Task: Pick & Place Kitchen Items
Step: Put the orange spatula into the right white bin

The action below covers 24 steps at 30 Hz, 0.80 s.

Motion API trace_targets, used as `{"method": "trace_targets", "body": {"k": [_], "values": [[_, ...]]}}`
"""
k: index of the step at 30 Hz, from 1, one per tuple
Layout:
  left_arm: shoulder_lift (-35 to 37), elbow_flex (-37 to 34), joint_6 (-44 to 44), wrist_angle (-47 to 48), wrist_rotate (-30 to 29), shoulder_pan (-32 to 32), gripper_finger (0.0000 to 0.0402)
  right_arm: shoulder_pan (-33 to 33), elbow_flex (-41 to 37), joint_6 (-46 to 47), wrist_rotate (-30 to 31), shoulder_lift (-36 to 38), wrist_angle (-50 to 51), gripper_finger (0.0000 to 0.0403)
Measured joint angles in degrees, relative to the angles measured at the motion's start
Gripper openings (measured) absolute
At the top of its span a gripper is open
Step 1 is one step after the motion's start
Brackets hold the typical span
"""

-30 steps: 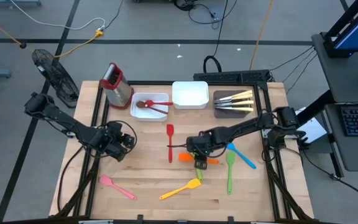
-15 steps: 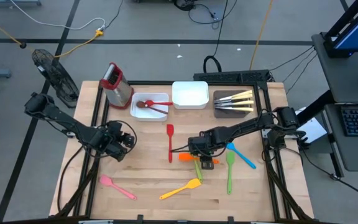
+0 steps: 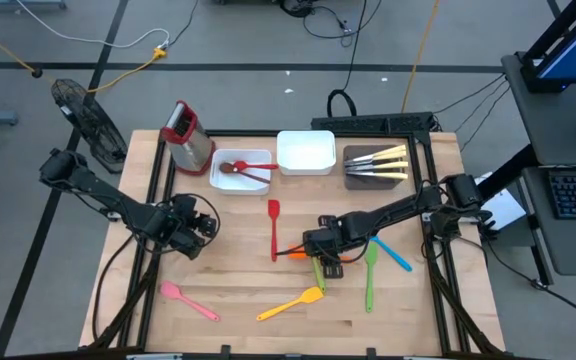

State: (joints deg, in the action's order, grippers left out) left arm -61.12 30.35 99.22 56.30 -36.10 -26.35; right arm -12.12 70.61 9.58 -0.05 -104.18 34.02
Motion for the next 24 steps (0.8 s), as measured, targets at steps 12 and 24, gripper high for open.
{"method": "trace_targets", "body": {"k": [12,24], "values": [[0.0,0.0,0.0,0.0,0.0,0.0,0.0219,-1.1,0.0,-0.3,0.1,-3.6,-1.7,0.0180],[0.0,0.0,0.0,0.0,0.0,0.0,0.0219,-1.9,0.2,-0.2,2.9,-5.6,-2.6,0.0172]]}}
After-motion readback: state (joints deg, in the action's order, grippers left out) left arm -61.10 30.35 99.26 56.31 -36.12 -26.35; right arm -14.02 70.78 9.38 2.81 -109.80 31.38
